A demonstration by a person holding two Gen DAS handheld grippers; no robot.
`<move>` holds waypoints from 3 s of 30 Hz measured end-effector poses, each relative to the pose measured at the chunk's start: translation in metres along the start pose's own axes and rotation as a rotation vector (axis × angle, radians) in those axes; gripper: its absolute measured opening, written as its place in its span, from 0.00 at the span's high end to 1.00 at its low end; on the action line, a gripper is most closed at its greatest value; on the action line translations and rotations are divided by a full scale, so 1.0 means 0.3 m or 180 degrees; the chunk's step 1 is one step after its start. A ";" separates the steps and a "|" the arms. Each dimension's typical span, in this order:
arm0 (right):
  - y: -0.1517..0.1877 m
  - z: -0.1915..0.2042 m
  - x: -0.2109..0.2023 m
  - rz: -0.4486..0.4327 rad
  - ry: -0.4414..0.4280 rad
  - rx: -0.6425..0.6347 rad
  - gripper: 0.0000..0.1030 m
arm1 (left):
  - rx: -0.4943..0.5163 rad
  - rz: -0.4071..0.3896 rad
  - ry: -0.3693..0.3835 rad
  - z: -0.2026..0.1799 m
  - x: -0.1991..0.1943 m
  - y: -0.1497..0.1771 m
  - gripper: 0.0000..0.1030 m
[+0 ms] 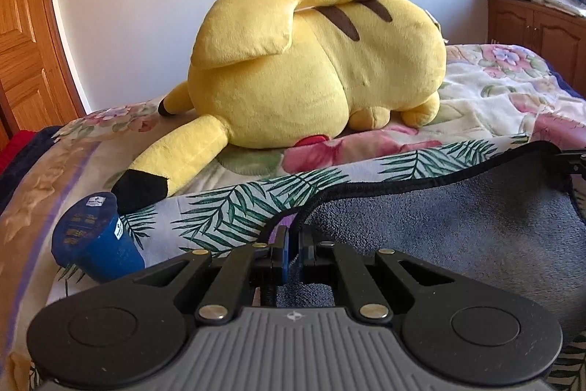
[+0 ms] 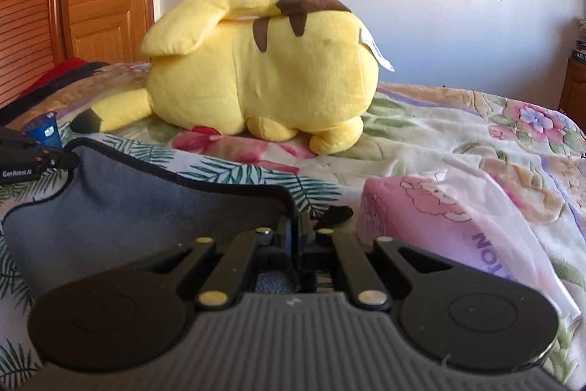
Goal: Fold towel
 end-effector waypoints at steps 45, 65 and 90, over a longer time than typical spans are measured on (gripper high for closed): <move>-0.094 -0.014 -0.559 -0.0110 0.0120 0.0310 0.38 | -0.0106 -0.0261 0.0156 -0.203 -0.622 0.002 0.03; -0.147 -0.039 -0.919 -0.0387 0.0211 0.0470 0.00 | 0.0082 -0.0358 0.0126 -0.321 -0.997 0.009 0.00; -0.011 0.053 -1.073 -0.0377 0.0144 0.0483 0.00 | 0.0058 -0.0429 0.0098 -0.420 -1.159 0.170 0.00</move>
Point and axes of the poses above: each gripper's, at about its wrist camera, not at the fingertips, and x roughly the way its jaws point, z to its left, y to its underside, the point moved 7 cm from there along x, roughly the way its jaws point, and after that the axes turned 12 degrees about y, right-handed, at the moved point
